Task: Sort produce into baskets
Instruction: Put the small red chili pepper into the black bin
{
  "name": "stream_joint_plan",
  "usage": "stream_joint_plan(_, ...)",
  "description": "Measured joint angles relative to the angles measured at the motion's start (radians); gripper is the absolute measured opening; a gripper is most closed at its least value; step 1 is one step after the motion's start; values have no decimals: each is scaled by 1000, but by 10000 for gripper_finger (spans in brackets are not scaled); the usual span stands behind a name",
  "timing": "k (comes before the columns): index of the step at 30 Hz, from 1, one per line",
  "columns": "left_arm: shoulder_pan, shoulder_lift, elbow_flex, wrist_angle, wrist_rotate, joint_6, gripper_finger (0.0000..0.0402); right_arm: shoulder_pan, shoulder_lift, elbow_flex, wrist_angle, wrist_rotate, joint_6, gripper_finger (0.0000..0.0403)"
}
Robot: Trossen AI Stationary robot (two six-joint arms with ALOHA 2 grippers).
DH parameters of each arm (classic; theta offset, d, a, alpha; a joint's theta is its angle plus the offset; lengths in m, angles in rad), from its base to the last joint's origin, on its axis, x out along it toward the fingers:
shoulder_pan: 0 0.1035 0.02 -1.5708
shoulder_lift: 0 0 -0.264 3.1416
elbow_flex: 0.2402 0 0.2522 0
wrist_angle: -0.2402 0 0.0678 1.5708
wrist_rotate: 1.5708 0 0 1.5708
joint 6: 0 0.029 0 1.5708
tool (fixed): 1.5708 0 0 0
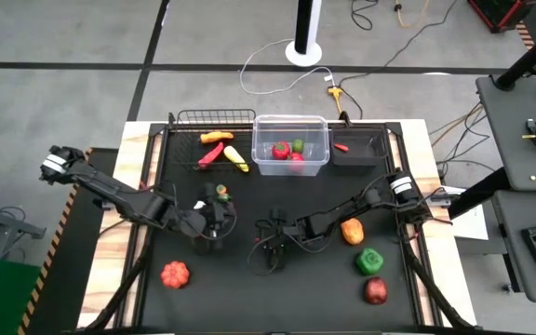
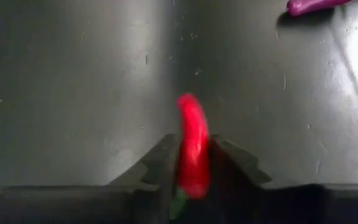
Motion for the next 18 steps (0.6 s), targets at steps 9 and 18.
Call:
stream_joint_plan(9, 0, 31, 0, 10, -30, 0, 0, -2, -61, 7, -104, -8, -74, 21)
stream_joint_plan(18, 0, 25, 0, 39, -31, 2, 0, -67, -353, 38, -586, 101, -108, 23)
